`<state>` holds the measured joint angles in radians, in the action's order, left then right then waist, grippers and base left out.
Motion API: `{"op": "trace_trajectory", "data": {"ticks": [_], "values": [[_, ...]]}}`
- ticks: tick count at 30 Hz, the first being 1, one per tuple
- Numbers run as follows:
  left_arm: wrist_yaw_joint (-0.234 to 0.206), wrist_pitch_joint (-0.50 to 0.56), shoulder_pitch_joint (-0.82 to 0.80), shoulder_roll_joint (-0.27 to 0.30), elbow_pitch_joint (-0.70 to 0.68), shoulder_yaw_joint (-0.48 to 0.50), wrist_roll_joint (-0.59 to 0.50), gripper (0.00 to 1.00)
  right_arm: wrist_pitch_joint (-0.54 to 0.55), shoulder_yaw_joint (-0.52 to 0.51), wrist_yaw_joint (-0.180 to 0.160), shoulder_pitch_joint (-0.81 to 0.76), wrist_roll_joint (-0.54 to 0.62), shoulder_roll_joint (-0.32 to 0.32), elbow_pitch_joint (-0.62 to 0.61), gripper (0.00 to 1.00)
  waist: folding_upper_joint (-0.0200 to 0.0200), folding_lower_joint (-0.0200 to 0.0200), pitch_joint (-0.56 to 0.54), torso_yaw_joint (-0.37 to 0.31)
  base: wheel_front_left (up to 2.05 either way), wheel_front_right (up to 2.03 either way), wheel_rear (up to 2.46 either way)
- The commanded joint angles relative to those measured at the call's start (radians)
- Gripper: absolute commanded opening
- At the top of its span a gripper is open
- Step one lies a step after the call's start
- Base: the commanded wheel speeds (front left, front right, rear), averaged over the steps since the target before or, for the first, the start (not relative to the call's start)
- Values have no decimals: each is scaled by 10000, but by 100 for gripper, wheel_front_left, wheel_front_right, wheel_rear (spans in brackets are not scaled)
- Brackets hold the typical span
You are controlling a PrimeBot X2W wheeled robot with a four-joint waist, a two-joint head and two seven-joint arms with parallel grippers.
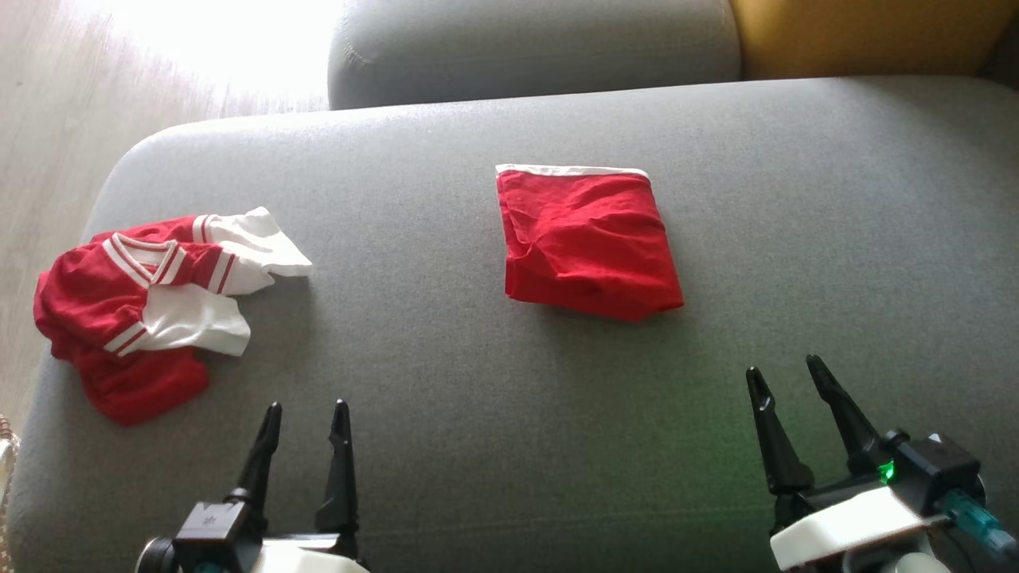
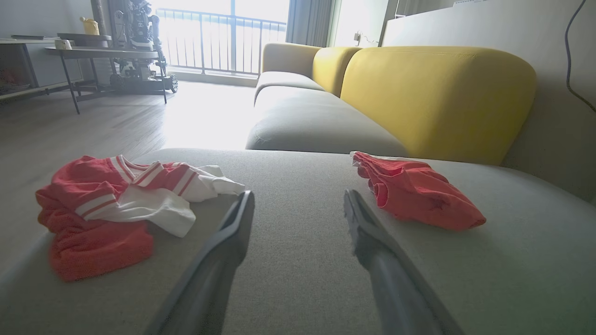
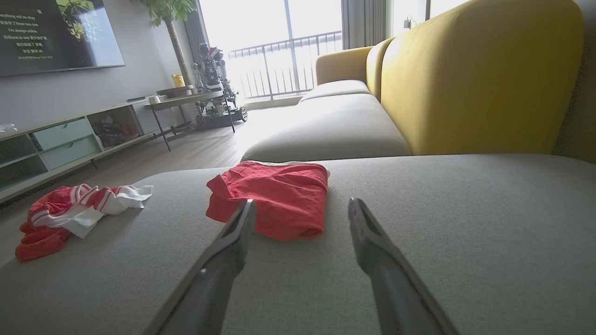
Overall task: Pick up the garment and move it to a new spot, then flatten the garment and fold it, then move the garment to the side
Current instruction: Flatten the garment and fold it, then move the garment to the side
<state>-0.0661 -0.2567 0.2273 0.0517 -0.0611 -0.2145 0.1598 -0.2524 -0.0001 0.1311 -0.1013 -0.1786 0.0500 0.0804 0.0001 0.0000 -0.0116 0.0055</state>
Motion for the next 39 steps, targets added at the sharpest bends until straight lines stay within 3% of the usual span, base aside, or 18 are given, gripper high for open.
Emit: {"op": "trace_trajectory", "data": {"ticks": [1,17,21,30,39], "values": [[-17,-51,-213,-14,-283,287,-31,100,-93,238,-4,224,-12,3,-292,100,-1,0,8,3,0,0,0],[-40,-51,-258,-14,-307,182,-112,100,-93,123,-4,325,-254,3,-53,100,-1,0,6,157,0,0,0],[-47,-51,-296,-14,-345,109,-116,100,-93,166,-4,625,-677,3,772,100,-1,0,80,236,0,0,0],[54,-51,-629,-14,-415,-44,-156,100,57,408,-4,2797,-1509,3,2745,100,-1,0,712,443,0,0,0],[197,-51,-1435,-14,-405,-227,-137,100,1925,-149,-4,5590,-2967,211,4689,100,-1,0,1652,953,0,0,0]]}}
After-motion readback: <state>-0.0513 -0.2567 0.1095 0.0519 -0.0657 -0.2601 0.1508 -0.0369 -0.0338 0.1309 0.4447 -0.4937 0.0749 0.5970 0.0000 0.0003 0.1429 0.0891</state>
